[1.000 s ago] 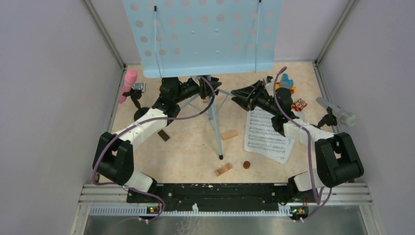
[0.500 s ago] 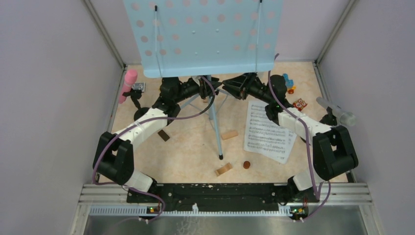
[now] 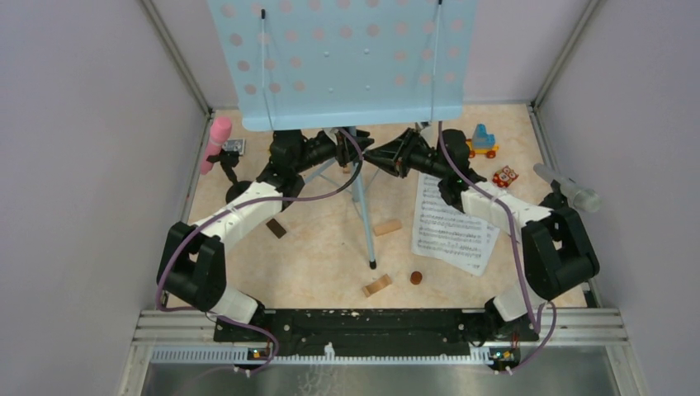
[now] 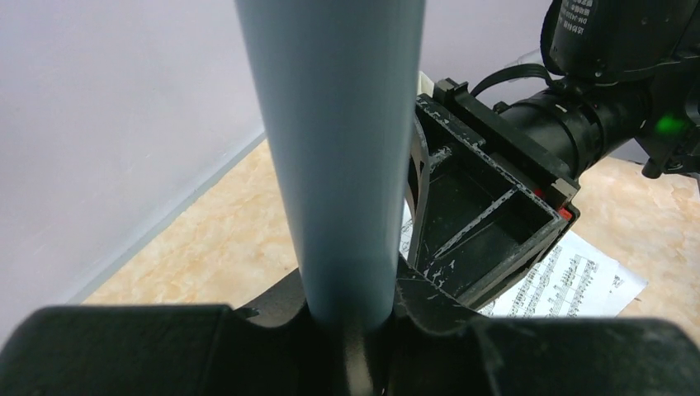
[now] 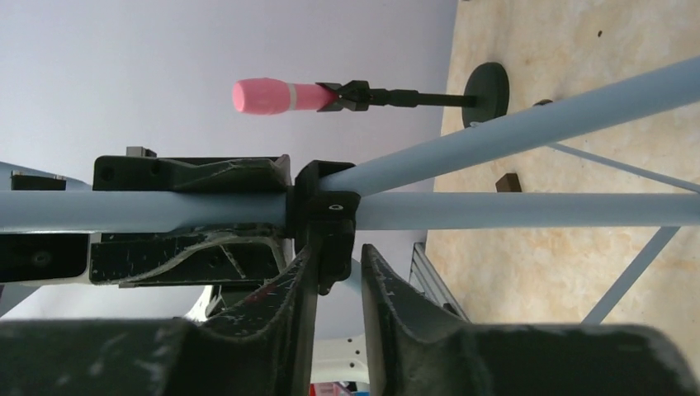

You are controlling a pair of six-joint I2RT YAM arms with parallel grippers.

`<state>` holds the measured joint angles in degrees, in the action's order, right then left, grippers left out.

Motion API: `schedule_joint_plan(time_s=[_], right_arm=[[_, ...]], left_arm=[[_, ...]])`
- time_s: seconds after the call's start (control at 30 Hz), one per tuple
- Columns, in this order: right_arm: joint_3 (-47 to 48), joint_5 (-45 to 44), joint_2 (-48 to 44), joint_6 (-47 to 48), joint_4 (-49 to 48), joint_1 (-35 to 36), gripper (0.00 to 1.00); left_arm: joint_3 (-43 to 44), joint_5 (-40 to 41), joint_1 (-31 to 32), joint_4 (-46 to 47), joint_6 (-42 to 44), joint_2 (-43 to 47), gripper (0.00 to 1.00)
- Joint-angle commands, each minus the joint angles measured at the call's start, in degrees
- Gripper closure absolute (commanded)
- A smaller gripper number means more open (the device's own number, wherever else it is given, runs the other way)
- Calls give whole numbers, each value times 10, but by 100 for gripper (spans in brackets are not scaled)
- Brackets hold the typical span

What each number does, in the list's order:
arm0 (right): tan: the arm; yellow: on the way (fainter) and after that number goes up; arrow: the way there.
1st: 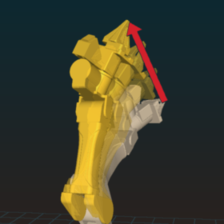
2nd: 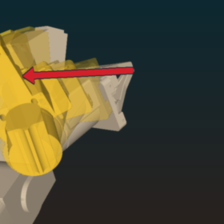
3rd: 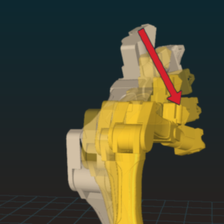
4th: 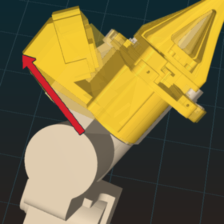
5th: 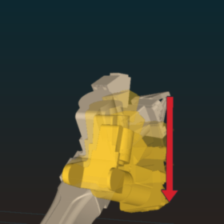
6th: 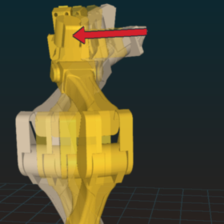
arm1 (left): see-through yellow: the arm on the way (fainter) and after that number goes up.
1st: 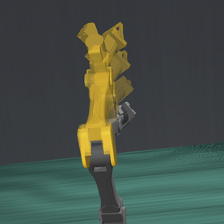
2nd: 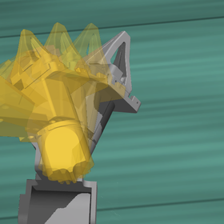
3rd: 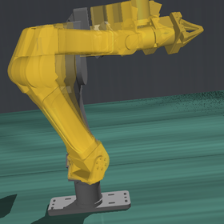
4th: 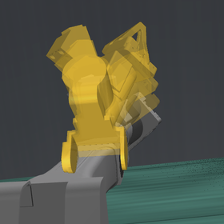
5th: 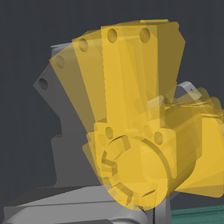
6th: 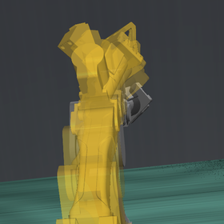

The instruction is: Pack up the instrument practice props

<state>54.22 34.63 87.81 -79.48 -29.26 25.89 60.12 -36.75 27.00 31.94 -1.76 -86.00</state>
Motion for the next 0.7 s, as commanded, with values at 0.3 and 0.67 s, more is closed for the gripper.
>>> schedule_joint_plan(time_s=[0.3, 0.67], right_arm=[[37, 9, 22, 112, -76, 21, 100], [-9, 14, -61, 734, -39, 165, 100]], left_arm=[[-11, -40, 16, -98, 20, -31, 100], [-8, -45, 16, -101, 21, -30, 100]])
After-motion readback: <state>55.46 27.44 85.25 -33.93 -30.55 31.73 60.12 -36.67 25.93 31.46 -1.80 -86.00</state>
